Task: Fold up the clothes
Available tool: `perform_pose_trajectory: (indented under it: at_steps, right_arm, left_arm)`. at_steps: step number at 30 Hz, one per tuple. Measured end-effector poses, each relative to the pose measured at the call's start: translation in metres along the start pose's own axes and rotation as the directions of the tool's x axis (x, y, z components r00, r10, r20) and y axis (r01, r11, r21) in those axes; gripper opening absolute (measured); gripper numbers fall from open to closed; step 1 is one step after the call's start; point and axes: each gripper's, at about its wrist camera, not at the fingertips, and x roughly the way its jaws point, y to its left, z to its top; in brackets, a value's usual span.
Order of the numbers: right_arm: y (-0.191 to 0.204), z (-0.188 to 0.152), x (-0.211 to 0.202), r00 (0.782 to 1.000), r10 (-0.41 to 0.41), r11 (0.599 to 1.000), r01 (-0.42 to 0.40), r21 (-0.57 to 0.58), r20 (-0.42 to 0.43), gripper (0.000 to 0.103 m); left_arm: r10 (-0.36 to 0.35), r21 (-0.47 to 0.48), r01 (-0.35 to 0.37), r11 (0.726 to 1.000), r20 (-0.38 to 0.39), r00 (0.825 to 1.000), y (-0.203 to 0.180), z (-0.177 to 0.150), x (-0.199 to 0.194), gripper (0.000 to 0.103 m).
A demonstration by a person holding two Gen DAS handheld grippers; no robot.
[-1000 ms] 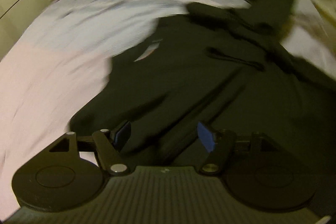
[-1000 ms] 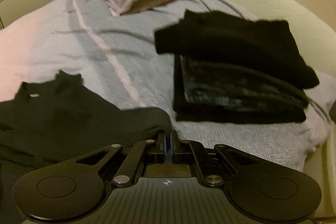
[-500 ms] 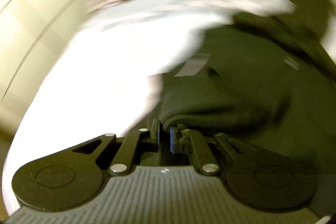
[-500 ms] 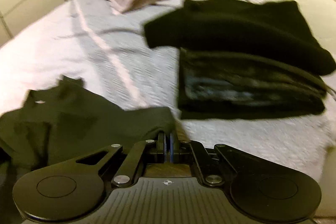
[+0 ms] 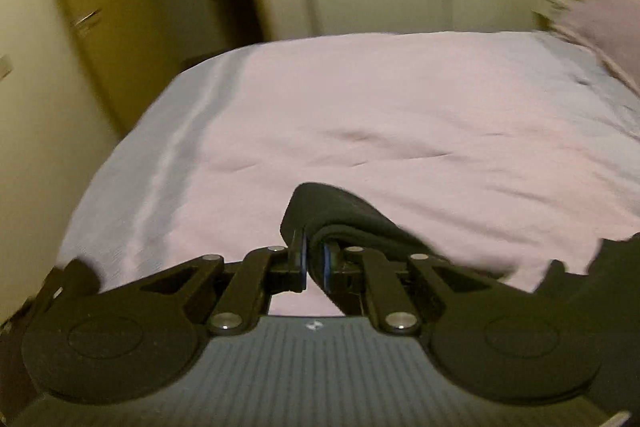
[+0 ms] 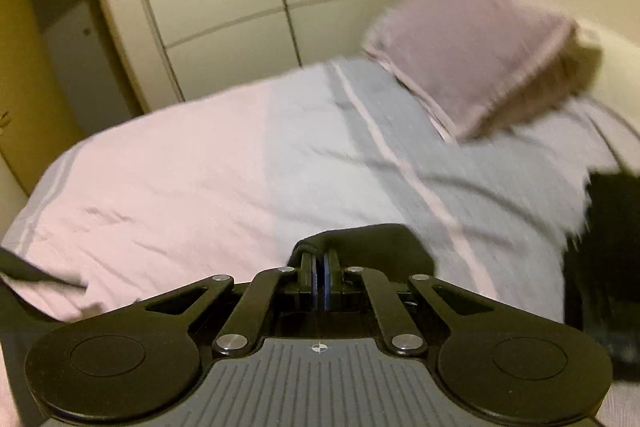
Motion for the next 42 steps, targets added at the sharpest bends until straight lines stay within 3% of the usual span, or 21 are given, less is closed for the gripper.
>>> perform_pose_trajectory:
  at_steps: [4, 8, 10, 12, 16, 19, 22, 24, 27, 30, 32, 34, 38, 40, 42]
  right_arm:
    - [0.027, 0.004, 0.008, 0.999, -0.040, 0.998, 0.040, -0.045, -0.006, 0.001]
    - [0.006, -0.018, 0.010, 0.975, -0.214, 0.976, 0.215, 0.010, -0.065, 0.001]
    - [-0.015, -0.038, 0.007, 0.939, -0.319, 0.942, 0.329, 0.066, -0.129, 0.001]
    - [-0.032, -0.062, 0.003, 0.884, -0.414, 0.890, 0.443, 0.107, -0.218, 0.001]
    - [-0.040, -0.100, 0.004, 0.772, -0.491, 0.792, 0.588, 0.162, -0.402, 0.004]
    - [-0.017, -0.113, 0.001, 0.762, -0.480, 0.800, 0.584, 0.141, -0.434, 0.034]
    - [0.016, -0.113, 0.003, 0.811, -0.357, 0.866, 0.473, 0.160, -0.463, 0.039]
    - [0.040, -0.111, 0.008, 0.843, -0.254, 0.912, 0.373, 0.174, -0.473, 0.039]
    - [0.079, -0.098, 0.031, 0.902, -0.050, 0.980, 0.126, 0.152, -0.429, 0.039]
    - [0.114, -0.085, 0.073, 0.914, 0.093, 0.996, -0.083, 0.041, -0.395, 0.040]
    - [0.134, -0.081, 0.112, 0.903, 0.156, 0.980, -0.191, -0.050, -0.400, 0.042]
    - [0.153, -0.079, 0.156, 0.879, 0.203, 0.944, -0.293, -0.153, -0.433, 0.046]
    - [0.180, -0.085, 0.230, 0.831, 0.225, 0.832, -0.436, -0.343, -0.510, 0.059]
    - [0.183, -0.094, 0.261, 0.796, 0.217, 0.784, -0.487, -0.384, -0.565, 0.059]
    - [0.182, -0.105, 0.286, 0.743, 0.211, 0.761, -0.532, -0.370, -0.634, 0.059]
  left_arm:
    - [0.019, -0.129, -0.027, 0.991, -0.062, 0.998, 0.074, -0.031, 0.013, 0.007]
    - [-0.045, -0.226, 0.000, 0.974, -0.194, 0.980, 0.126, -0.073, 0.030, 0.008]
    - [-0.070, -0.253, 0.001, 0.967, -0.265, 0.962, 0.134, -0.093, 0.041, 0.012]
    - [-0.087, -0.268, -0.004, 0.963, -0.323, 0.942, 0.141, -0.115, 0.043, 0.026]
    - [-0.100, -0.249, 0.001, 0.968, -0.386, 0.917, 0.136, -0.128, 0.047, 0.031]
    - [-0.129, -0.201, 0.055, 0.978, -0.378, 0.917, 0.121, -0.121, 0.031, 0.028]
    - [-0.187, -0.114, 0.158, 0.981, -0.318, 0.930, 0.103, -0.103, 0.010, 0.028]
    - [-0.261, -0.057, 0.255, 0.965, -0.264, 0.929, 0.084, -0.090, -0.001, 0.029]
    - [-0.361, 0.035, 0.379, 0.925, -0.229, 0.904, 0.044, -0.071, -0.004, 0.036]
    - [-0.447, 0.133, 0.485, 0.864, -0.238, 0.862, -0.010, -0.059, 0.014, 0.048]
    - [-0.477, 0.198, 0.531, 0.824, -0.264, 0.838, -0.048, -0.055, 0.036, 0.048]
    - [-0.487, 0.265, 0.562, 0.784, -0.298, 0.821, -0.081, -0.057, 0.062, 0.048]
    - [-0.441, 0.387, 0.573, 0.722, -0.381, 0.813, -0.133, -0.067, 0.118, 0.048]
    - [-0.408, 0.420, 0.578, 0.700, -0.430, 0.806, -0.149, -0.074, 0.142, 0.047]
    - [-0.418, 0.402, 0.611, 0.682, -0.471, 0.777, -0.152, -0.079, 0.155, 0.042]
